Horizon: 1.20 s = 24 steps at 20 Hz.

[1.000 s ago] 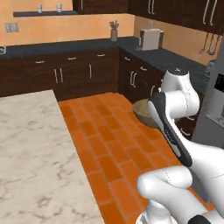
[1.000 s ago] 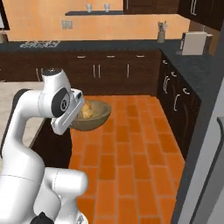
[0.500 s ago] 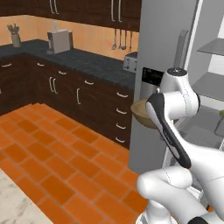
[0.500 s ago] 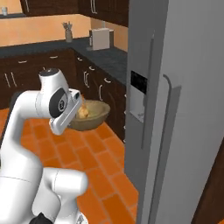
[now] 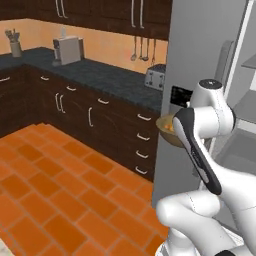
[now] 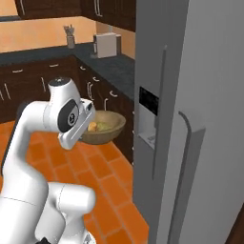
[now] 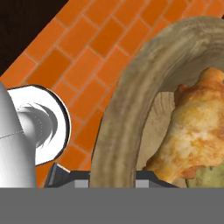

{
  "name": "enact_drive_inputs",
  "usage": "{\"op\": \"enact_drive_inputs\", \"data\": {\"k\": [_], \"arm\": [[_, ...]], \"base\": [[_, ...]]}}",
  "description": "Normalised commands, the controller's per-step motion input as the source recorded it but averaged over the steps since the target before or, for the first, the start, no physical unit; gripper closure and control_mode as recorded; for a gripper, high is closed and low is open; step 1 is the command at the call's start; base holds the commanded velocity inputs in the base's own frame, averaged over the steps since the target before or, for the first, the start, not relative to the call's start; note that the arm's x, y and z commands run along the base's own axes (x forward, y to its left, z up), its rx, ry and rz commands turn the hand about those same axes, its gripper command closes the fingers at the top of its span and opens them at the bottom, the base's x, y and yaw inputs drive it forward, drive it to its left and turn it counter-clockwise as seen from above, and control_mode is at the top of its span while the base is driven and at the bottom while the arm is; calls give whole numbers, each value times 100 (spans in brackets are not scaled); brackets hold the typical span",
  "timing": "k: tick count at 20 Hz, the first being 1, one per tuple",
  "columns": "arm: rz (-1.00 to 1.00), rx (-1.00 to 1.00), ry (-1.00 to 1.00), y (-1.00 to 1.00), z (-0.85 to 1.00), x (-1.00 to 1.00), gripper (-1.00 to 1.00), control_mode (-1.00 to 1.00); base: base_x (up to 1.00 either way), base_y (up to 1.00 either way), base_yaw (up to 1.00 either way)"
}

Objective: Pick the chicken drumstick and potato from their plates and place them in the bowl. Then put the bowl in the fridge.

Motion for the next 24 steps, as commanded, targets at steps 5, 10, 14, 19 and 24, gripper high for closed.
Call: {"op": "enact_drive_inputs", "data": {"k": [5,10,14,19,24], "arm": [[0,0,0,0,0,0,100,100],[0,0,0,0,0,0,100,100],[0,0,0,0,0,0,100,100],[0,0,0,0,0,0,100,100],[0,0,0,0,0,0,100,100]], "base": [[3,75,-37],[40,98,-52],[79,29,-38],[93,3,-22],[15,62,-36]]}}
